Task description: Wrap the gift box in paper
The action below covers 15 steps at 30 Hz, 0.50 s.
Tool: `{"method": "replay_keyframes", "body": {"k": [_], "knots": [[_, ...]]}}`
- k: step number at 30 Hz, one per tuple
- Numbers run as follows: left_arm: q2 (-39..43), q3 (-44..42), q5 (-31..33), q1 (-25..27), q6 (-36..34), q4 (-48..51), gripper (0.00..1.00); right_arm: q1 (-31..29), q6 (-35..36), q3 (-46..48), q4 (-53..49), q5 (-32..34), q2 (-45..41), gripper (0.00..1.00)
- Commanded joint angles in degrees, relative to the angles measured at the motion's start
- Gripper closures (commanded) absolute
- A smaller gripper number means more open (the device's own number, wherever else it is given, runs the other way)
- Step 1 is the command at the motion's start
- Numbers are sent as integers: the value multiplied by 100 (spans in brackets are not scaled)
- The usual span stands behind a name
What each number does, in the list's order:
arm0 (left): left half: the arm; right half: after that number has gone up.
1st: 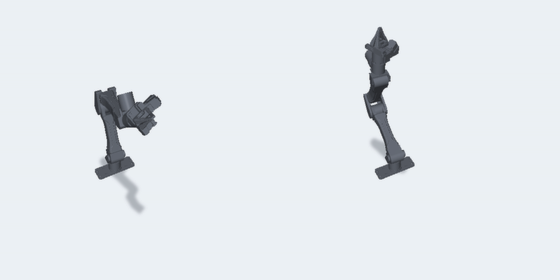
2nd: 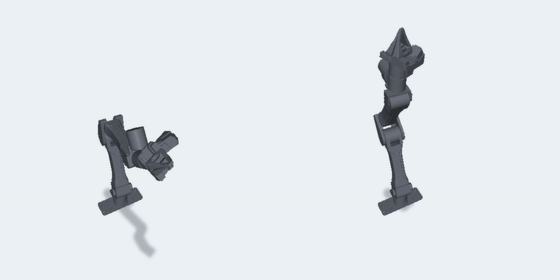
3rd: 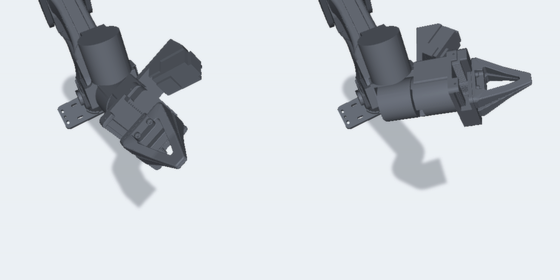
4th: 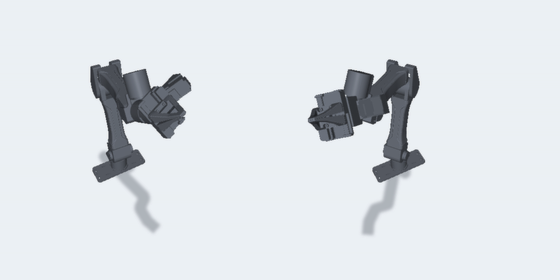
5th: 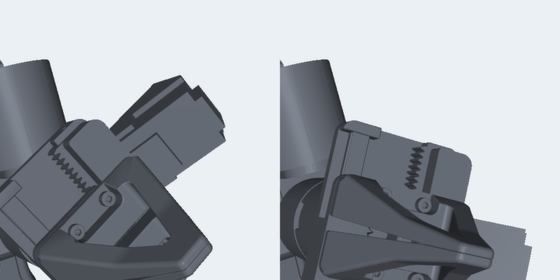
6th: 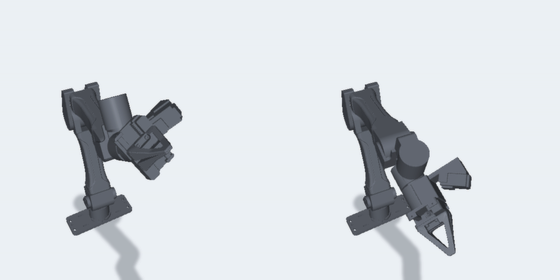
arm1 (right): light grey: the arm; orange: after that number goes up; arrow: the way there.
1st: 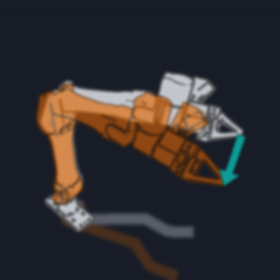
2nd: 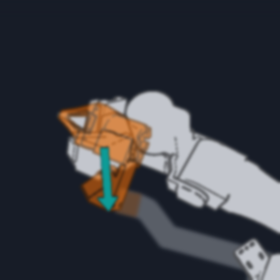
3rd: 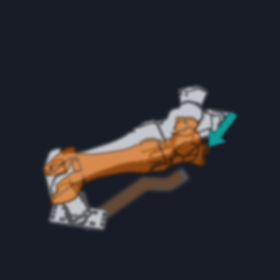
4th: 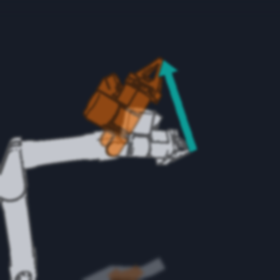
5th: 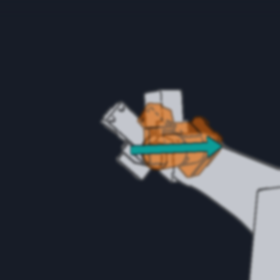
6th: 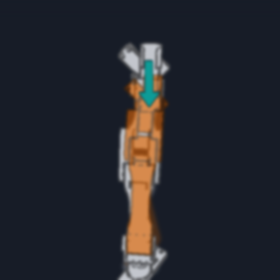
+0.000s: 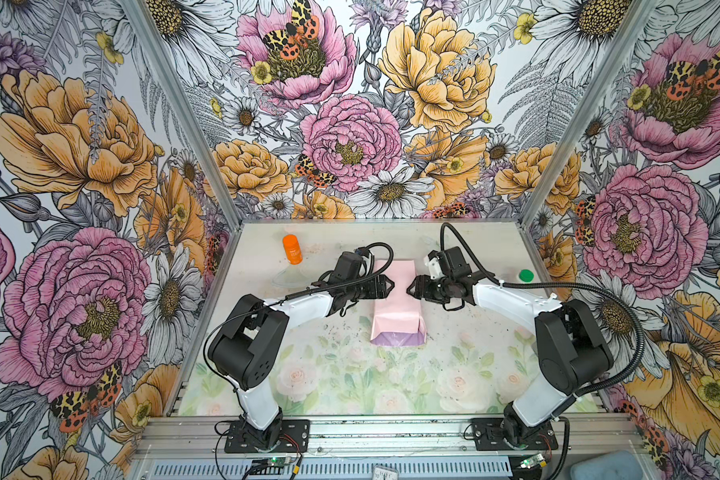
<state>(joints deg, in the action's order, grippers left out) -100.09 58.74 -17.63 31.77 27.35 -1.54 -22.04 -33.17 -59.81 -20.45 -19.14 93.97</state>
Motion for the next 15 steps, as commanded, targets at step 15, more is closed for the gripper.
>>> {"method": "replay_keyframes", "body": {"k": [15], "knots": [[2244,-2100,722,457,-842,-577,16,-1117,1000,2274,759,1741,-2224,40]]}}
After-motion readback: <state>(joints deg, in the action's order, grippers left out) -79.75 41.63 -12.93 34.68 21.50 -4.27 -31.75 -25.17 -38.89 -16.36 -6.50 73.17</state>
